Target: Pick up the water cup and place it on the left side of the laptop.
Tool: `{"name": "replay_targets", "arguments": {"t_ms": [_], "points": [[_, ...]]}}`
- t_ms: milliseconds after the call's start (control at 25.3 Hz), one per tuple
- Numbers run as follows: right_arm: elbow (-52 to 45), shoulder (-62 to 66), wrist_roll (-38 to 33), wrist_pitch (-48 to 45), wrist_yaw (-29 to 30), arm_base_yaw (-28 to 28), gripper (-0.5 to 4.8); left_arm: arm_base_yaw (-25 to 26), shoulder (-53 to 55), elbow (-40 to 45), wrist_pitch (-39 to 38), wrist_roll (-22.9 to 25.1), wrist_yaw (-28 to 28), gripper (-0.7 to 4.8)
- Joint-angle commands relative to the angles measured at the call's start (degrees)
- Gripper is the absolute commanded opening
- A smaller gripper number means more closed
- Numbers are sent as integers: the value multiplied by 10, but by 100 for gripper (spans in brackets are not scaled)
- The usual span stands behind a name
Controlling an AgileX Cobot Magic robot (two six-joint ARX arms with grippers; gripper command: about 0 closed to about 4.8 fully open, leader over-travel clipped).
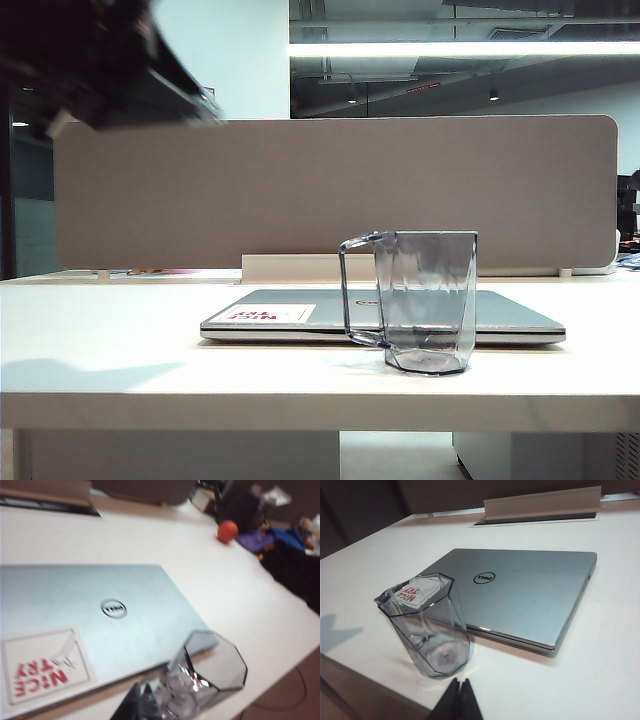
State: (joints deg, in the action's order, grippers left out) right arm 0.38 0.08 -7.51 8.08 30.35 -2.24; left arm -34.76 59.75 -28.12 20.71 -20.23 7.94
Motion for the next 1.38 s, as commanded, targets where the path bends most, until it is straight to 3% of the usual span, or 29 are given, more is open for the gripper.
{"name": "replay_targets", "arguments": {"t_ms": [40,119,237,395,672,1384], "points": [[-2,-1,0,-6,-2,0,-1,-39,54,-4,31,18,-35,-3],[-2,-1,0,-6,-2,0,-1,-63,86,-4,37,18,-53,18],[-2,-1,0,-6,-2,0,-1,-103,136,-4,57,19,-112,117],[-2,-1,0,-6,-2,0,-1,-167,235,-4,141,35,-166,117],[-2,-1,0,-6,-1,0,-1,-221,321,-5,247,35,-287,117],[-2,-1,0,-6,5,0,-1,-221,424,-85,266,35,-313,117]]}}
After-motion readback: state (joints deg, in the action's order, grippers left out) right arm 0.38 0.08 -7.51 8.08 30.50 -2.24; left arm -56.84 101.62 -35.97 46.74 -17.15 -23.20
